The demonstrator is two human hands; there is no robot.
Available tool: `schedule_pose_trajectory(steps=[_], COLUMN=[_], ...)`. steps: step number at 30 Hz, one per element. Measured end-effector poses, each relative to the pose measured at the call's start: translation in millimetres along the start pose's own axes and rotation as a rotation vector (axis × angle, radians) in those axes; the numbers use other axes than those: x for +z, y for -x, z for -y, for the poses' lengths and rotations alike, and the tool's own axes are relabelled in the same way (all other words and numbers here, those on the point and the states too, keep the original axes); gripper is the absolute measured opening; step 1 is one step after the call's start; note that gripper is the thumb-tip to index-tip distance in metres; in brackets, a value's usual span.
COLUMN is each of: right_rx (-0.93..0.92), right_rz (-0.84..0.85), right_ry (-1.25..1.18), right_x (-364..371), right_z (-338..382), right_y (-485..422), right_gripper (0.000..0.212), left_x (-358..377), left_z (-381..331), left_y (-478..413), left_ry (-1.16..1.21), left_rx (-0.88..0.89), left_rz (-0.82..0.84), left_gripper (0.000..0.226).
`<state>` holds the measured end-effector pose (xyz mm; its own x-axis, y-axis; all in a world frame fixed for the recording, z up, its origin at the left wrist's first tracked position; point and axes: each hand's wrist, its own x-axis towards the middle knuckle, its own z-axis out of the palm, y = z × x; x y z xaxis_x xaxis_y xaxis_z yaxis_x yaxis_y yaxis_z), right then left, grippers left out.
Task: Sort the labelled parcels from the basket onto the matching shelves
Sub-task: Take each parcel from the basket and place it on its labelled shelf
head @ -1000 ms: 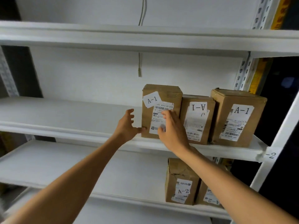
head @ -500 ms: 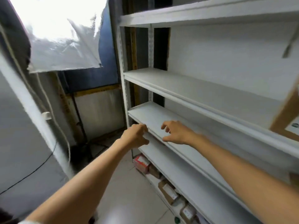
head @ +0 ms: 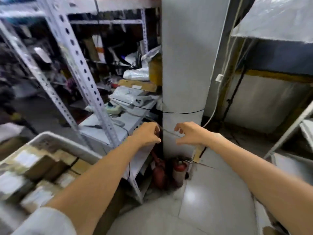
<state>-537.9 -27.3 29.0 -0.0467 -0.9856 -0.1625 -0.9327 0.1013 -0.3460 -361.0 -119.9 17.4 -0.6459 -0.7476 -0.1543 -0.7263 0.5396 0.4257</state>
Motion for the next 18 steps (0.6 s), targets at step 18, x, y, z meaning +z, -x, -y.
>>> schedule_pose_trajectory(steps=[18], right_rx=[-0.645], right_rz=[0.41], right_ry=[0.113], right_x=[151.3], right_z=[278.2], right_y=[-117.9], right_gripper=[0.053], left_x=[-1.0], left_z=[250.3], left_y=[241.1], left_ry=[0.166], left_rx=[-0.801], left_rz=[-0.21], left_gripper=[0.045])
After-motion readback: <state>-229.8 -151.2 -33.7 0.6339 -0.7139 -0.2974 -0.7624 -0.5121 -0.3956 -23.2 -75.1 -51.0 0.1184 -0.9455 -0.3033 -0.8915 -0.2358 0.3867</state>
